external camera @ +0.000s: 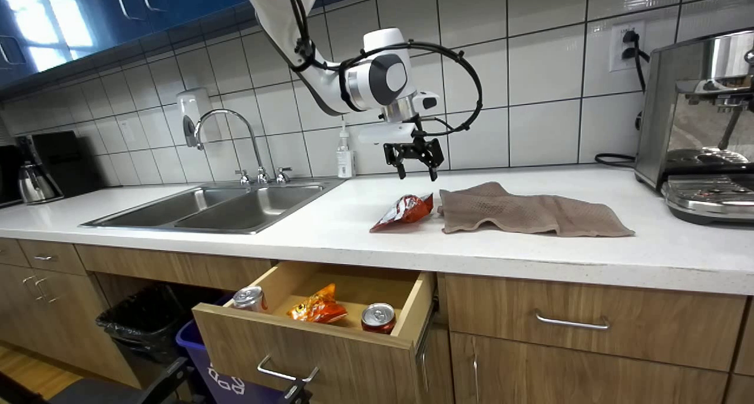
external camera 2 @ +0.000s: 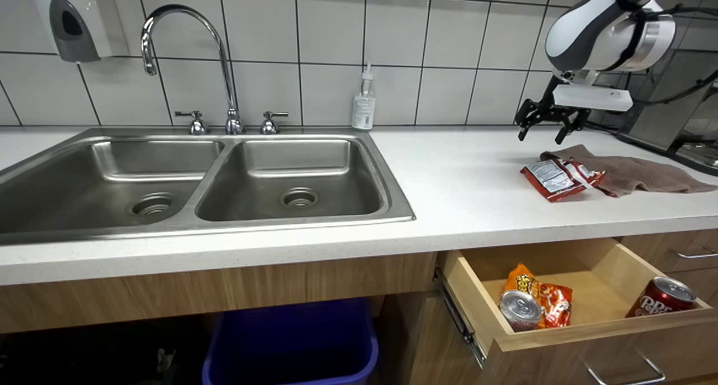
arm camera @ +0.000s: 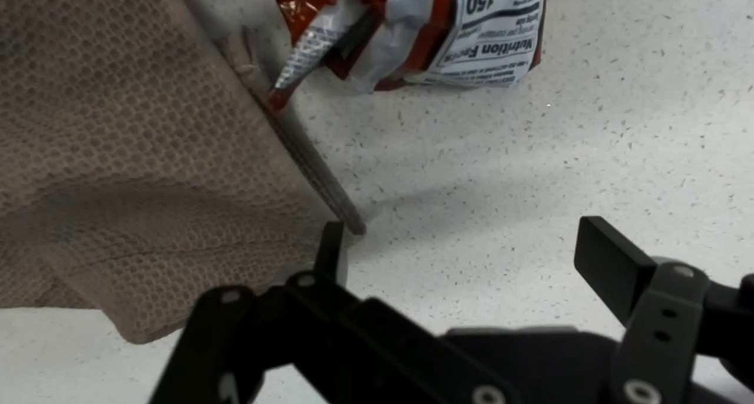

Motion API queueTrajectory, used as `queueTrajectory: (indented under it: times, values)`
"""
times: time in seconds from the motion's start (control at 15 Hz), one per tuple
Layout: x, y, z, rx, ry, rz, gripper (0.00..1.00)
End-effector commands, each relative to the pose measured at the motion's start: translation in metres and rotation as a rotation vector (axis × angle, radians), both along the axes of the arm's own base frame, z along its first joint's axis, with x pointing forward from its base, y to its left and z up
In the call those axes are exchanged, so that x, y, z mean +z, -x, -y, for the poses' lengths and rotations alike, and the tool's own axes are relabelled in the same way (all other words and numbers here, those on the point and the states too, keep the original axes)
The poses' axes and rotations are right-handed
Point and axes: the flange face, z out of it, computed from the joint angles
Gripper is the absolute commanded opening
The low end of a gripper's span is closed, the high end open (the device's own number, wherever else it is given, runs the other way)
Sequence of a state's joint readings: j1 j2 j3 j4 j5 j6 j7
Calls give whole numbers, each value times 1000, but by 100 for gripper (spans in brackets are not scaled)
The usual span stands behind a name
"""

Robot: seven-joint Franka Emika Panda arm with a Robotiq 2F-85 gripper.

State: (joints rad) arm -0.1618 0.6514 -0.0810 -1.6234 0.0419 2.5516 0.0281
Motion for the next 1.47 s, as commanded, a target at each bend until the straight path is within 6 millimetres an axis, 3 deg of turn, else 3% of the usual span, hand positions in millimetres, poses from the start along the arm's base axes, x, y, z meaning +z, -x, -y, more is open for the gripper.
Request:
queueTrajectory:
  times: [0.0, 0.67, 1.4]
  values:
    - [-9, -15, 11, -15, -30, -33, 100]
    - [-33, -13, 10, -14, -43, -100, 100]
    - [-40, 0, 3, -24, -47, -120, 100]
